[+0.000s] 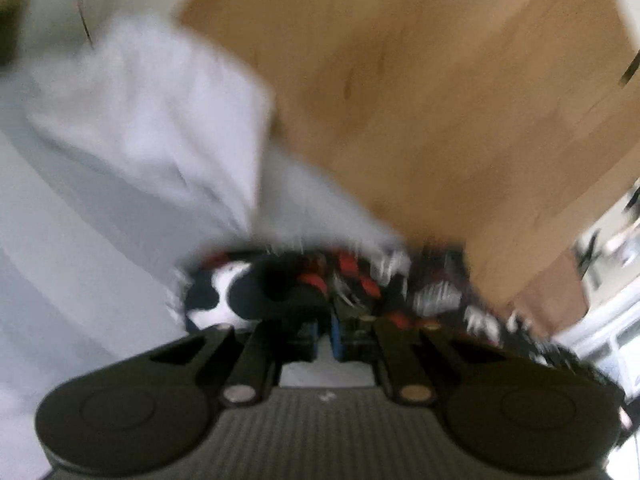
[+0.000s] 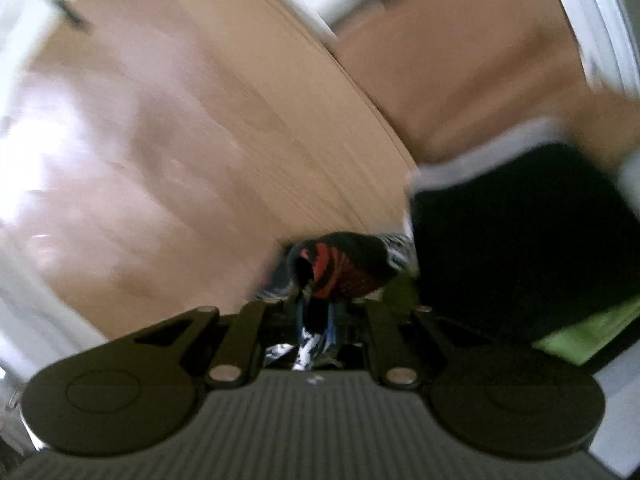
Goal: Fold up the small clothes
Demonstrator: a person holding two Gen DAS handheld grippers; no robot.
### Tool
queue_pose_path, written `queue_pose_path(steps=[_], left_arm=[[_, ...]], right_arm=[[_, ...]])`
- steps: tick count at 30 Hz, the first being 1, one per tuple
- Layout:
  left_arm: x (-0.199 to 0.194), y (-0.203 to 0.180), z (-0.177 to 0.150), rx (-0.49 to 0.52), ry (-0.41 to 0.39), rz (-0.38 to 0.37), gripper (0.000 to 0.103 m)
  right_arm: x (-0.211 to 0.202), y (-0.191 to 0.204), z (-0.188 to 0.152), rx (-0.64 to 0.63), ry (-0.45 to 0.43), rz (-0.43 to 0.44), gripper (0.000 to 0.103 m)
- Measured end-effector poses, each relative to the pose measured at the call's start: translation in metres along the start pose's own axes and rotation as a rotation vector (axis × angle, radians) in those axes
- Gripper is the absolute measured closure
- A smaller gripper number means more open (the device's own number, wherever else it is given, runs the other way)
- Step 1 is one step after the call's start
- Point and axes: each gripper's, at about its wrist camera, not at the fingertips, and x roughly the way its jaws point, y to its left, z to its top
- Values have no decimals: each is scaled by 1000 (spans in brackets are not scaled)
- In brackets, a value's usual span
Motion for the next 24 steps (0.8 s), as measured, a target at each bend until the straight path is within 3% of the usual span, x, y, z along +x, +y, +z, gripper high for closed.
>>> queue_pose_path(steps=[5,9,11,14,15,16,18,19,21,23,24], left_arm=[[-159,32,16,-19,-274,-12,98],[-239,47,-1,7,-407,150,98],[-259,57,-15,5,-437,252,98],[-256,73,-37,-25,-367,379,96],[-252,76,-42,-26,-338,401,94],[-241,75,-45,-31,-305,410,90],[-225,72,-48,-32,-255,383,82],[-223,68,-49,-17,-239,356,79],[-205,46,-51,50,-198,299,70],[-173,13,-60,166,-120,227,55],[-159,-2,-69,225,-82,192,54]], right_arm=[[-123,24,13,-125,-133,128,90],[-204,23,1,-241,-217,99,90],[-237,7,-8,-276,-253,18,90],[-258,-31,-27,-251,-226,-149,84],[-258,-44,-32,-230,-204,-222,73],[-257,-57,-40,-212,-180,-328,62],[-256,-79,-51,-203,-150,-551,61],[-257,-84,-53,-211,-143,-602,61],[-263,-87,-52,-191,-174,-599,59],[-267,-81,-47,-171,-217,-514,54],[-267,-75,-47,-177,-225,-470,48]])
